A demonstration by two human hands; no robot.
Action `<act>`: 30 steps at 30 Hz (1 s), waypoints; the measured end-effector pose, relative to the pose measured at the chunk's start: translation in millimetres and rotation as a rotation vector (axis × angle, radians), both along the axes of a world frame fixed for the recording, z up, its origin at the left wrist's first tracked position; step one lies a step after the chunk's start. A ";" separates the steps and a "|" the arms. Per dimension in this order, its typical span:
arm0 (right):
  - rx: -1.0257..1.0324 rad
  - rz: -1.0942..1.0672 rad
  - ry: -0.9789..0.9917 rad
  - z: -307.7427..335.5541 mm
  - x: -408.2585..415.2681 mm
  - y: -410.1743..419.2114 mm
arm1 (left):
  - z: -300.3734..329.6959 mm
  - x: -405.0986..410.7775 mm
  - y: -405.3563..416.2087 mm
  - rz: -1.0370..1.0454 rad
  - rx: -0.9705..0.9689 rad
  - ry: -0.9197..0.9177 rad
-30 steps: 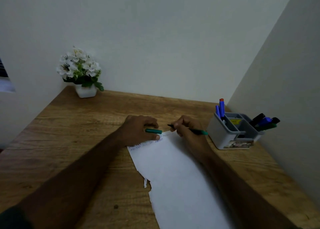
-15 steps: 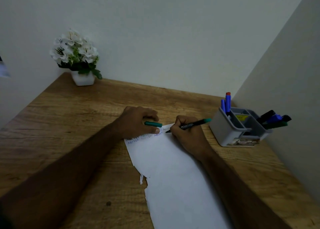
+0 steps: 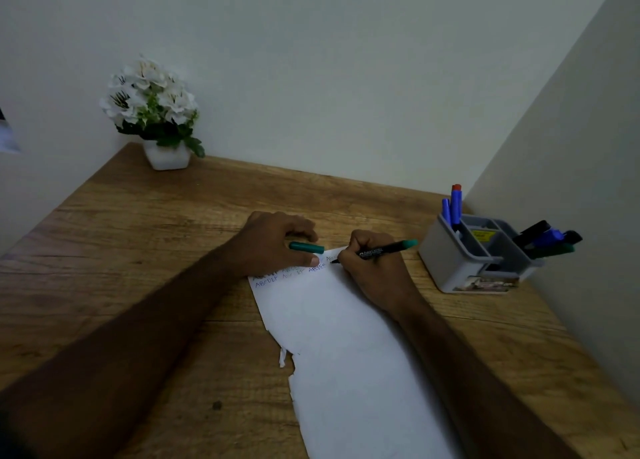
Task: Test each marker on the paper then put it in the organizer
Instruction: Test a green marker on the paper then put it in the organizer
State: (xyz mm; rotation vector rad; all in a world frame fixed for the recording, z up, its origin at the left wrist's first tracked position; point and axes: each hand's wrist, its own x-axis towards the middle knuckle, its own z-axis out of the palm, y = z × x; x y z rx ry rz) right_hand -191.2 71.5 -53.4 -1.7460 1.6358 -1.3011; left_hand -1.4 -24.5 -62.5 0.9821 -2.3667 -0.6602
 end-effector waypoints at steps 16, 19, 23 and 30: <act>-0.024 -0.006 -0.038 -2.0 -1.3 -2.3 | 0.3 0.3 -0.3 -0.001 -0.002 -0.004; -0.033 0.008 -0.037 -0.8 -0.4 -0.9 | 0.8 -0.2 0.4 -0.003 0.001 0.009; -0.018 0.003 -0.047 -1.0 -1.5 -0.5 | 1.9 -0.4 1.5 -0.002 -0.002 0.000; -0.028 -0.020 -0.019 -2.1 -2.5 -3.1 | 2.4 -0.3 1.7 0.002 0.002 -0.002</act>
